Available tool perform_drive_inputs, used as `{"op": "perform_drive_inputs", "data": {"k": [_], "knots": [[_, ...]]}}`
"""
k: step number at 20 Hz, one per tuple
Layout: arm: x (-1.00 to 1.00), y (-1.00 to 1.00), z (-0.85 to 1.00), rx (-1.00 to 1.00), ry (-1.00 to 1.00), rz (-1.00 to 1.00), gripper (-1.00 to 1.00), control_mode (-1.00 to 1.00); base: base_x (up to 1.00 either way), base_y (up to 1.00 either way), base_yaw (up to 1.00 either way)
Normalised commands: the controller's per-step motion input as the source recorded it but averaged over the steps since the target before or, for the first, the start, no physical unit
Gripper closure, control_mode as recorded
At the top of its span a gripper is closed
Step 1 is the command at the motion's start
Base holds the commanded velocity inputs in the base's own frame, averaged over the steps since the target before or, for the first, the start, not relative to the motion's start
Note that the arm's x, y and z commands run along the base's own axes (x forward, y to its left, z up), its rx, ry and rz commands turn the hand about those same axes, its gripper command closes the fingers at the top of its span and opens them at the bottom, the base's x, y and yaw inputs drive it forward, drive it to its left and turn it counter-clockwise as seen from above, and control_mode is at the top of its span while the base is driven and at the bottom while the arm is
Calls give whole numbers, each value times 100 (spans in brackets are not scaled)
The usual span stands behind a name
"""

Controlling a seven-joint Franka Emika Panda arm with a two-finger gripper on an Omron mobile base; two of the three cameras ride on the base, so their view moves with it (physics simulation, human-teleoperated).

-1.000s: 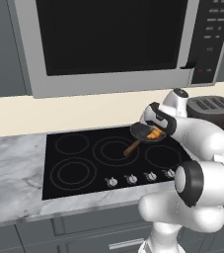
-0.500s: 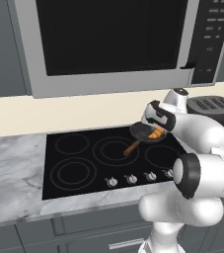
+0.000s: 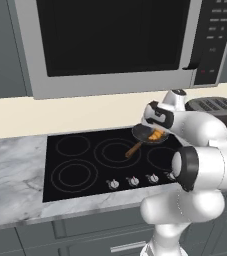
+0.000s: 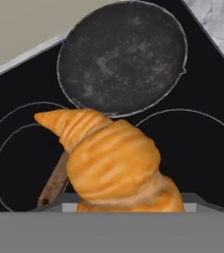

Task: Pick the croissant and place it on the pan. Then turn on the stove to warm the croissant.

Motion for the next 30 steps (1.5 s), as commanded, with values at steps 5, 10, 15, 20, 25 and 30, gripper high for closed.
{"op": "perform_drive_inputs", "data": {"k": [5, 10, 15, 20, 25, 30], "knots": [[25, 0, -14, 0, 1, 0, 100, -100, 0, 0, 0], [19, 0, -13, 0, 0, 0, 100, -100, 0, 0, 0], [27, -7, -7, 0, 1, 0, 100, -100, 0, 0, 0], [30, -18, -6, 0, 1, 0, 100, -100, 0, 0, 0], [28, -17, -8, 0, 1, 0, 100, -100, 0, 0, 0], [25, -6, -21, 0, 2, 0, 100, -100, 0, 0, 0]]}}
